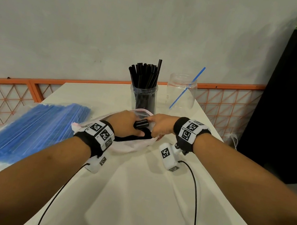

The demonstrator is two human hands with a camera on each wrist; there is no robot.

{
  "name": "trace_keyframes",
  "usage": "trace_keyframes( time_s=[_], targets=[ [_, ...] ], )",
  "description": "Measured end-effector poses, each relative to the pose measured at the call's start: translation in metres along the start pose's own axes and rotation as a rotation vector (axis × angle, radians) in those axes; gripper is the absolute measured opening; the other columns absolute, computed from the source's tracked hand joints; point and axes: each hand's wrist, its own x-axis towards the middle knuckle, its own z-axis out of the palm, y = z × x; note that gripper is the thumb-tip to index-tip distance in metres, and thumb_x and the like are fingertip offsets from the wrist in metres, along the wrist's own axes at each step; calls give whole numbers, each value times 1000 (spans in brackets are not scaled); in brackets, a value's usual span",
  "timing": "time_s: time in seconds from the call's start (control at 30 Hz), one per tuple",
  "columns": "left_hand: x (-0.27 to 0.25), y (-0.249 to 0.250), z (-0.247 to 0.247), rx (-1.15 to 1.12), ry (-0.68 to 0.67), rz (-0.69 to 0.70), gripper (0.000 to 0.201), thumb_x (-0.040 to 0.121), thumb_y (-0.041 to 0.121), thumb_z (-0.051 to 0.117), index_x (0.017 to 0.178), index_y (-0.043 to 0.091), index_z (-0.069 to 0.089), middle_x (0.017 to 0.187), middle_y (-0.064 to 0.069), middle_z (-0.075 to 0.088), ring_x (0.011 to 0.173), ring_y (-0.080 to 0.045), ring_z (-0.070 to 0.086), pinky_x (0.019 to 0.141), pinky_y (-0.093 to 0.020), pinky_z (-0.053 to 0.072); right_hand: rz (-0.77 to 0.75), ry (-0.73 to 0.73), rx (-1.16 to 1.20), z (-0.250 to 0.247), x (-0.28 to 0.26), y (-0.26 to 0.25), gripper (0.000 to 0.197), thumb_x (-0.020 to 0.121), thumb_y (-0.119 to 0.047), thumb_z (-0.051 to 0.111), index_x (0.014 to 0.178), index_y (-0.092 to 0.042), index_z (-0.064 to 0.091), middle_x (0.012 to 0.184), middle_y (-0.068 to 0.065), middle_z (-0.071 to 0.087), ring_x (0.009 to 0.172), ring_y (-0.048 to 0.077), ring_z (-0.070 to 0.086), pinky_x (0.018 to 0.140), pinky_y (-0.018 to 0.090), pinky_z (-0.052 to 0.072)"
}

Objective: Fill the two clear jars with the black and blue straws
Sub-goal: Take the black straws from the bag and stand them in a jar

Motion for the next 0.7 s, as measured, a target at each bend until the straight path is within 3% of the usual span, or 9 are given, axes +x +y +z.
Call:
trace_keyframes(
  time_s=[0.07,0.17,0.27,0.33,0.37,0.43,0.5,0.57,0.7],
  targets=[
    [-3,-1,-9,-227,50,-11,17,83,40,74,67,39,68,54,8,63,60,-11,63,60,-19,42,15,-6,-20,2,2,0,57,83,6,56,135,-13,49,97,0,56,80,13,59,63,22,55],
    [-5,8,-25,-620,148,-3,25,85,36,76,66,20,70,59,-4,70,56,-13,65,68,-27,54,24,-26,-71,8,4,-4,62,83,4,57,140,-14,44,108,5,54,85,16,60,66,24,56],
    [-7,24,-42,-953,298,81,33,90,27,71,60,23,59,51,-4,59,49,-20,60,61,-30,54,24,-29,-114,9,6,-7,73,83,2,57,149,-18,34,118,3,51,77,10,58,51,14,49],
    [-9,36,-50,-1115,342,176,36,94,26,65,59,27,57,49,0,46,47,-19,49,55,-29,50,18,-24,-130,9,8,-7,76,84,2,58,151,-18,30,128,8,48,76,10,57,48,14,48],
    [-10,42,-53,-1205,335,218,35,96,28,63,61,26,57,50,2,41,47,-17,44,54,-29,48,15,-27,-130,9,8,-7,74,84,3,58,150,-16,31,125,8,50,77,12,58,50,15,49],
    [-13,53,-56,-1350,292,287,34,94,37,62,65,21,54,52,2,37,47,-14,39,51,-26,44,12,-42,-109,11,10,-5,59,85,5,57,140,-14,44,111,7,54,80,15,58,58,20,52],
    [-14,61,-54,-1388,253,325,41,85,48,65,66,15,49,52,1,39,46,-13,41,51,-25,46,6,-38,-111,12,12,-3,27,87,6,56,104,-15,58,94,3,56,76,13,57,65,24,55],
    [-14,63,-46,-1371,207,341,43,80,50,67,69,13,49,51,1,42,46,-13,45,54,-27,50,-4,-29,-120,12,12,-2,27,88,4,59,78,-20,52,81,1,54,70,11,55,62,23,53],
    [-11,55,-18,-1301,143,293,31,85,37,74,68,17,56,54,-2,54,54,-19,56,70,-37,53,-7,-40,-219,12,7,-1,16,93,-6,58,78,-10,53,75,0,53,72,14,56,56,13,47]
  ],
)
